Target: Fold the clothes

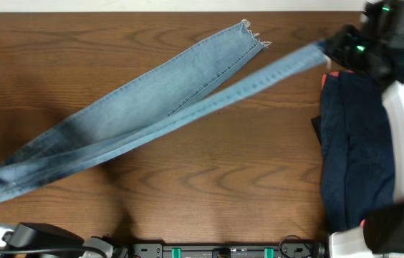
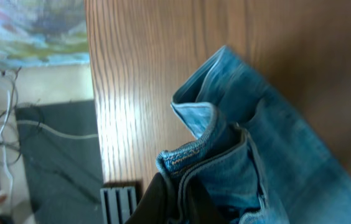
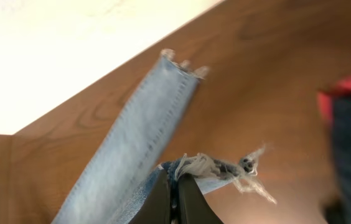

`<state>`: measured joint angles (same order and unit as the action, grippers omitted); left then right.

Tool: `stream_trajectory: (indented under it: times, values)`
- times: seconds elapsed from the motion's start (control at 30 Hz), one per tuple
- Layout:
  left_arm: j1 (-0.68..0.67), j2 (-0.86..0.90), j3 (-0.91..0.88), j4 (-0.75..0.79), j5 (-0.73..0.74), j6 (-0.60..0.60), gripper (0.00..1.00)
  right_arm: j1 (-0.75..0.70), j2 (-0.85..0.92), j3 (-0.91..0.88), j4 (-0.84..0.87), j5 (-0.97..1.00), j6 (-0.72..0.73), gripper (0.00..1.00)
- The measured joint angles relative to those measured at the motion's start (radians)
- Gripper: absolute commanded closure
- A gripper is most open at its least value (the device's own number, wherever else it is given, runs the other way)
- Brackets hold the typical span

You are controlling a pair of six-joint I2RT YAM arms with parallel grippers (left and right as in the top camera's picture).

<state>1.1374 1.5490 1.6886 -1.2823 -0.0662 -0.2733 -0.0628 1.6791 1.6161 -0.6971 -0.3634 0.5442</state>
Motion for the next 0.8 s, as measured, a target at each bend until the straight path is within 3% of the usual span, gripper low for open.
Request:
stream_trajectory:
  times: [0.2,0.43,0.63,0.8]
  values:
    - [0.001,0.041,-0.022,-0.049,-0.033,-0.004,0.94,0.069,0.164,0.000,0.183,-0.005,0.064,0.99]
    - [0.001,0.061,-0.023,-0.061,-0.053,-0.011,0.94,0.109,0.288,0.012,0.159,-0.027,0.075,0.98]
    - [0.001,0.061,-0.023,-0.064,-0.039,-0.011,0.94,0.115,0.294,0.101,-0.009,-0.023,-0.034,0.98]
    - [0.001,0.061,-0.023,-0.064,-0.022,-0.011,0.94,0.115,0.294,0.238,-0.251,0.033,-0.153,0.99]
